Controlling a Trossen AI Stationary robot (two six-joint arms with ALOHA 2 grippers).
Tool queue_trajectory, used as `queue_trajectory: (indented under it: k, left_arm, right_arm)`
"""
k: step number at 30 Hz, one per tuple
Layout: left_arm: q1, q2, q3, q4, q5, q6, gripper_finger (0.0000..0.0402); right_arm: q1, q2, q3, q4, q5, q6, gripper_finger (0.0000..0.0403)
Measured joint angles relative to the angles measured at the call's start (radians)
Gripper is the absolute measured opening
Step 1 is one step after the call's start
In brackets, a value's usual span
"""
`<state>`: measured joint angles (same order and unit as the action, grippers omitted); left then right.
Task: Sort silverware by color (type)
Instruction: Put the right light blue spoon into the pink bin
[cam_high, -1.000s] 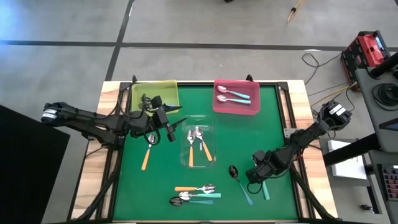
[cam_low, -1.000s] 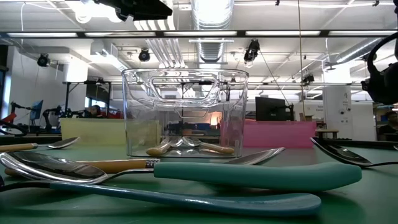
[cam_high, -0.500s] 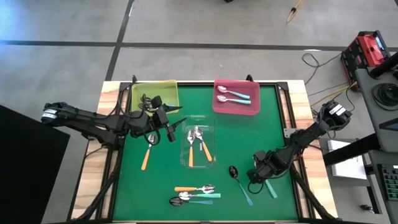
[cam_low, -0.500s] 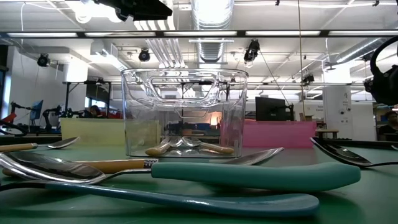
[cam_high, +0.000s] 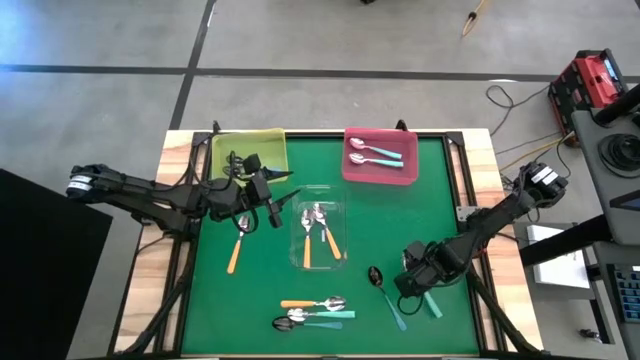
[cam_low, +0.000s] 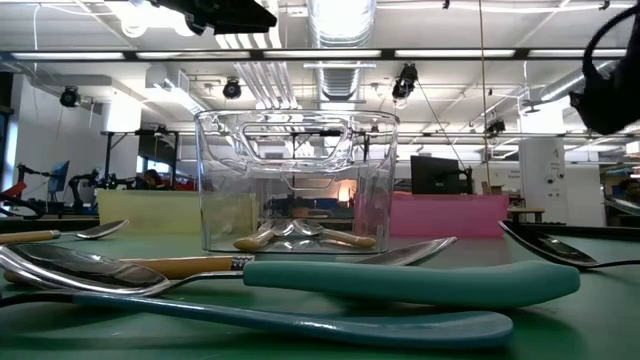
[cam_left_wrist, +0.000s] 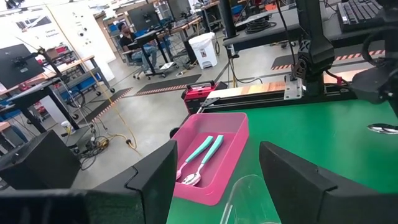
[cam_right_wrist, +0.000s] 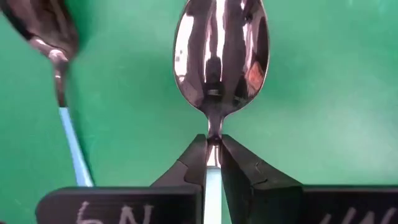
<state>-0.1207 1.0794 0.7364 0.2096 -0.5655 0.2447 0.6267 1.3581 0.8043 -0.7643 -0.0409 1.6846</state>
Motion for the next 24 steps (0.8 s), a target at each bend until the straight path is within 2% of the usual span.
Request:
queue_trajectory:
  k: [5, 9, 24]
  left_arm:
    - [0.000, 0.000, 0.000, 0.000, 0.000, -0.003, 0.0210]
    - [0.000, 0.000, 0.000, -0.002, 0.000, -0.003, 0.0210]
    - [-0.009, -0.049, 0.000, -0.058, -0.003, -0.011, 0.0210]
  right_arm:
    - [-0.036, -0.022, 0.068, -0.012, 0.086, -0.069, 0.0019]
    - [-0.091, -0.020, 0.142, -0.014, 0.135, -0.191, 0.0019]
    - [-0.387, 0.078, 0.513, -0.074, 0.148, -0.782, 0.0018]
